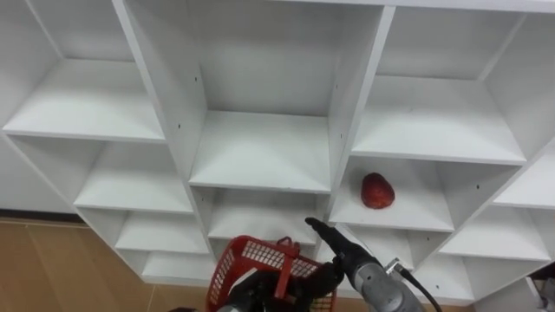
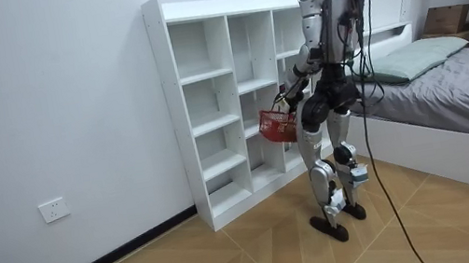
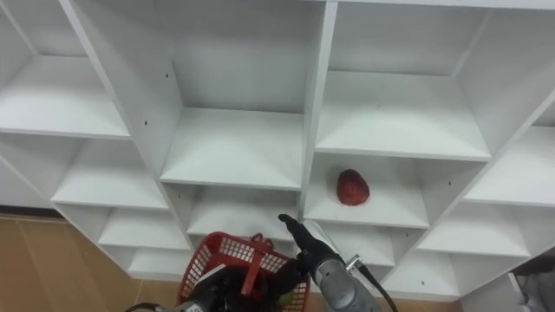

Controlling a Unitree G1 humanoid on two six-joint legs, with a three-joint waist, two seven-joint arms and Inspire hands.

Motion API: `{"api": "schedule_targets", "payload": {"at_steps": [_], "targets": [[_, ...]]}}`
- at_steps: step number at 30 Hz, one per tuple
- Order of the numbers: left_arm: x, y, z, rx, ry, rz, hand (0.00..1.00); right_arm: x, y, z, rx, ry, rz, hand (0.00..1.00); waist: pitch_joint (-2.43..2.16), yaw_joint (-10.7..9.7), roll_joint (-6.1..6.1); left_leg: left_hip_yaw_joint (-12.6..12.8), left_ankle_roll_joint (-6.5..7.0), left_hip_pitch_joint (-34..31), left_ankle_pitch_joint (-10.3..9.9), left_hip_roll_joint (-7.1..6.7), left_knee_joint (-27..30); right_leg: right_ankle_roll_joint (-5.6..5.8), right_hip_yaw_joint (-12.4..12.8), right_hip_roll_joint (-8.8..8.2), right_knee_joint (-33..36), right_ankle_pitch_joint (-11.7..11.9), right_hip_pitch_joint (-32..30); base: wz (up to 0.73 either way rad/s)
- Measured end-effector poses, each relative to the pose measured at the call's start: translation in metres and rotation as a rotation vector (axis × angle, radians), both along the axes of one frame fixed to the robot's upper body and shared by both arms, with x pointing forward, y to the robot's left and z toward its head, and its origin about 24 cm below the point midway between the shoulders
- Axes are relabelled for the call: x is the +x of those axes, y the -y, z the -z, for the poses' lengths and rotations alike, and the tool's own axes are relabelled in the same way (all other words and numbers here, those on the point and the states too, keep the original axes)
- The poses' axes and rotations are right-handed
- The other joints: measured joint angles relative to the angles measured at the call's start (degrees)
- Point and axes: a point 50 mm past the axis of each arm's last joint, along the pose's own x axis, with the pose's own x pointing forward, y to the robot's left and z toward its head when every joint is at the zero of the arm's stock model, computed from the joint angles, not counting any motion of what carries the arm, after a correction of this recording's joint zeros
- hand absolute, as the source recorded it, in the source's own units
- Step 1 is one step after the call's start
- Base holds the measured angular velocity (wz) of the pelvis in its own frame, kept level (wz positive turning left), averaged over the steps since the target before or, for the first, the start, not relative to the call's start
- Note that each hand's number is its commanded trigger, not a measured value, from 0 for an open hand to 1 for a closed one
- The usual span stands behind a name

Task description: Collect fruits from the closet

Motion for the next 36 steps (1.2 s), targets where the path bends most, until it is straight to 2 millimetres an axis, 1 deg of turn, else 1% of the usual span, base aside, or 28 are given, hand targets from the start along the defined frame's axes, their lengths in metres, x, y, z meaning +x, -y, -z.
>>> {"api": "schedule_targets", "payload": {"at_steps": [9,13,15,21,22,24,25,26,29,33,36], "targets": [[0.000,-0.001,0.000,-0.010,-0.006,-0.016,1.00,0.000,0.002,0.000,0.011,-0.004,0.016,0.00,-0.01,0.03,-0.08,0.00,0.00,0.04,0.00,-0.06,-0.24,0.00,-0.01,0.27,-0.07,0.00,0.05,0.00],[0.000,-0.002,0.000,-0.021,-0.011,-0.029,1.00,0.001,0.004,-0.001,0.008,0.005,0.029,0.00,-0.16,0.07,-0.38,-0.02,0.00,0.02,0.00,-0.10,-0.10,0.01,0.24,0.27,-0.07,-0.01,-0.05,0.00],[0.000,-0.005,0.000,-0.016,-0.013,-0.032,1.00,0.003,0.005,-0.002,0.016,0.015,0.043,0.00,-0.28,0.01,-0.57,-0.01,0.00,0.03,0.00,-0.09,-0.09,0.01,0.77,0.33,-0.07,-0.02,-0.07,0.00],[0.000,-0.012,0.003,-0.008,-0.026,-0.057,1.00,0.005,0.011,-0.004,0.073,0.016,0.112,0.00,-0.38,-0.19,-0.68,0.47,0.01,0.60,0.00,-0.03,-0.18,0.01,1.00,0.28,-0.06,-0.01,0.20,-0.02],[-0.001,-0.016,0.004,-0.002,-0.036,-0.071,1.00,0.005,0.011,-0.005,0.089,0.017,0.122,0.00,-0.37,-0.48,-0.68,0.80,0.00,0.96,0.00,0.03,-0.40,0.01,1.01,0.20,-0.06,-0.01,0.48,-0.05],[-0.002,-0.024,0.006,0.005,-0.043,-0.116,1.00,0.008,0.014,-0.014,0.118,0.060,0.148,0.00,-0.39,-1.36,-0.64,0.88,0.01,1.06,0.00,0.05,-0.60,0.01,1.08,0.15,-0.07,-0.02,0.53,-0.04],[-0.002,-0.025,0.006,0.007,-0.044,-0.126,1.00,0.008,0.014,-0.016,0.120,0.070,0.150,0.00,-0.42,-1.42,-0.61,1.00,0.00,1.10,0.00,0.07,-0.73,0.01,1.13,0.17,-0.07,-0.02,0.53,-0.07],[-0.003,-0.028,0.007,0.010,-0.046,-0.142,1.00,0.008,0.017,-0.019,0.120,0.086,0.153,0.00,-0.55,-1.46,-0.54,1.27,0.00,1.20,0.00,0.10,-0.95,0.01,1.32,0.20,-0.07,-0.01,0.49,-0.08],[-0.004,-0.034,0.008,0.024,-0.051,-0.183,1.00,0.003,0.022,-0.022,0.128,0.106,0.182,0.00,-0.75,-1.46,-0.38,1.65,0.01,1.27,0.00,0.10,-1.07,0.01,1.84,0.38,-0.09,-0.01,0.35,-0.06],[-0.005,-0.048,0.010,0.039,-0.053,-0.255,1.00,-0.002,0.029,-0.022,0.127,0.122,0.211,0.00,-0.75,-1.47,-0.35,2.11,0.00,1.78,0.01,0.16,-1.18,0.01,2.52,0.53,-0.08,-0.02,0.43,-0.07],[-0.013,-0.062,0.018,0.078,-0.094,-0.327,1.00,-0.002,0.039,-0.023,0.102,0.151,0.261,0.00,-0.76,-1.97,-0.35,2.91,0.01,2.09,-0.01,0.25,-1.34,0.00,3.31,0.80,-0.05,-0.01,0.42,-0.12]]}}
